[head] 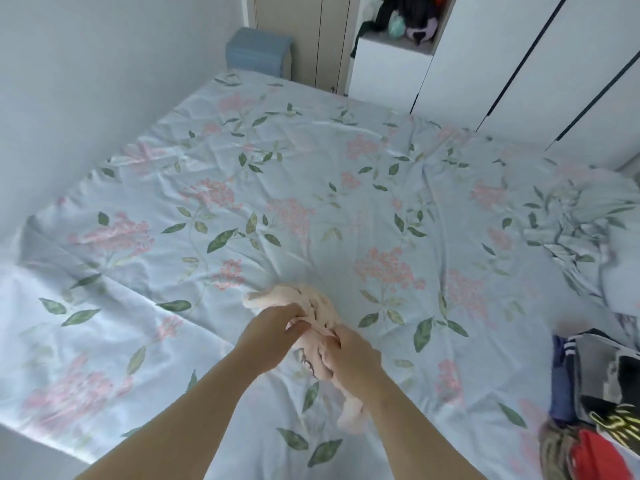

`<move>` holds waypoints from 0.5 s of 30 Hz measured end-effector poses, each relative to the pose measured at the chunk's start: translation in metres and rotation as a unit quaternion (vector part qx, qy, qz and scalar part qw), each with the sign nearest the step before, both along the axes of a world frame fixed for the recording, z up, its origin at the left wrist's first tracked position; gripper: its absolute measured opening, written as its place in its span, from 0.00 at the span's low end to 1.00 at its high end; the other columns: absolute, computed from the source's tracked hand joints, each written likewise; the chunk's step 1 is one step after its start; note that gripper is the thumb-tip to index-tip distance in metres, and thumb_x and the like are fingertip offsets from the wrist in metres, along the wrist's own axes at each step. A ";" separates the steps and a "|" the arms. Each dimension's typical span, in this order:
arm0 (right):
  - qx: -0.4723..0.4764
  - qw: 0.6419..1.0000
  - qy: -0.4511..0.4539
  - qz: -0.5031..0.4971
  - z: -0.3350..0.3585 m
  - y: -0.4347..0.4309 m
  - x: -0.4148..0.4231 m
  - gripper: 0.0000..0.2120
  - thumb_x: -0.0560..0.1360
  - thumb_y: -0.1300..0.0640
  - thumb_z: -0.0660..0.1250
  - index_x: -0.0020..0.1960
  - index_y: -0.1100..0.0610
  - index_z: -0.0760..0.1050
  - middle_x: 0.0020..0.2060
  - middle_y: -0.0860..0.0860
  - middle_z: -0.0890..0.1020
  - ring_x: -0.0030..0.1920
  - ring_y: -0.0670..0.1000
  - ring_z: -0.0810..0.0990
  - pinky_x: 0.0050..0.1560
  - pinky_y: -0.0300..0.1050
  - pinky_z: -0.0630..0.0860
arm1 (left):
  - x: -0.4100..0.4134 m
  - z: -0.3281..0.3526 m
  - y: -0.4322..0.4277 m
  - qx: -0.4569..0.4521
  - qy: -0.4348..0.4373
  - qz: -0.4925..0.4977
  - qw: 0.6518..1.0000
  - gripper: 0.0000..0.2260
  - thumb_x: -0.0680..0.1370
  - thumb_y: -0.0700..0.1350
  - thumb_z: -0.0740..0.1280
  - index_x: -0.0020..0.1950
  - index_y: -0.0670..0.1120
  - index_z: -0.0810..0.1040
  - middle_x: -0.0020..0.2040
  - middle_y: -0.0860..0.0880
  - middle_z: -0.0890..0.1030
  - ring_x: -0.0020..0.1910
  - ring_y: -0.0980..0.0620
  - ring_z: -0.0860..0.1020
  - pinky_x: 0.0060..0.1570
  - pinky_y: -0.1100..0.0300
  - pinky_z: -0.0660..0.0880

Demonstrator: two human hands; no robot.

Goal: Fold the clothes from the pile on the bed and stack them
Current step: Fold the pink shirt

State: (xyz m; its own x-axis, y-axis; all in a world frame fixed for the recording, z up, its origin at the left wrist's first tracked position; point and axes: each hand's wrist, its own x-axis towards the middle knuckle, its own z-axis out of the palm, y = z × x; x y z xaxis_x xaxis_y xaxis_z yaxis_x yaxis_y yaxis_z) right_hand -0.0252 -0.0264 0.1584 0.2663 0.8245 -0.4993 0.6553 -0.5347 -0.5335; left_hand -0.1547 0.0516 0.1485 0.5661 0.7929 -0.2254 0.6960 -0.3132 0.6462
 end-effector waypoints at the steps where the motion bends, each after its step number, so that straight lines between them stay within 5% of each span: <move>1: 0.028 0.999 0.013 -0.012 0.017 -0.002 0.001 0.07 0.81 0.56 0.51 0.47 0.53 0.67 0.40 0.48 0.74 0.45 0.51 0.71 0.52 0.47 0.65 | 0.001 0.019 -0.003 0.005 -0.012 0.011 1.000 0.07 0.81 0.47 0.60 0.50 0.46 0.75 0.40 0.53 0.76 0.43 0.53 0.72 0.41 0.60 0.66; 6: 0.192 0.975 0.094 -0.065 0.099 -0.016 -0.004 0.11 0.79 0.60 0.58 0.39 0.55 0.71 0.31 0.47 0.71 0.33 0.45 0.69 0.35 0.33 0.64 | -0.007 0.104 -0.017 0.009 -0.087 0.068 0.994 0.08 0.81 0.47 0.60 0.41 0.50 0.69 0.35 0.53 0.73 0.38 0.51 0.73 0.33 0.65 0.65; 10: 0.274 0.948 0.150 -0.064 0.151 -0.028 -0.009 0.02 0.73 0.57 0.69 0.45 0.53 0.77 0.33 0.47 0.76 0.32 0.44 0.72 0.33 0.31 0.67 | -0.020 0.153 -0.024 0.043 -0.126 0.103 0.986 0.08 0.80 0.48 0.61 0.42 0.48 0.71 0.36 0.51 0.74 0.37 0.52 0.72 0.35 0.63 0.66; 15: 0.206 0.978 0.021 0.026 0.176 -0.034 -0.001 0.07 0.70 0.58 0.71 0.38 0.57 0.73 0.34 0.49 0.73 0.34 0.48 0.71 0.33 0.39 0.64 | -0.032 0.190 -0.023 0.081 -0.171 0.150 0.970 0.10 0.79 0.49 0.63 0.42 0.44 0.72 0.34 0.50 0.72 0.35 0.53 0.69 0.34 0.62 0.65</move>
State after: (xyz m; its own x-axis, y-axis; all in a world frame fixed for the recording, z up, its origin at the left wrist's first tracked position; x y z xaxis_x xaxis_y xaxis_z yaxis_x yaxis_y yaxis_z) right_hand -0.0258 -0.0602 0.3341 0.2048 0.9700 -0.1306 0.6485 -0.2345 -0.7242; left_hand -0.1869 0.0283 0.3385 0.3235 0.9431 0.0766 0.5253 -0.2464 0.8144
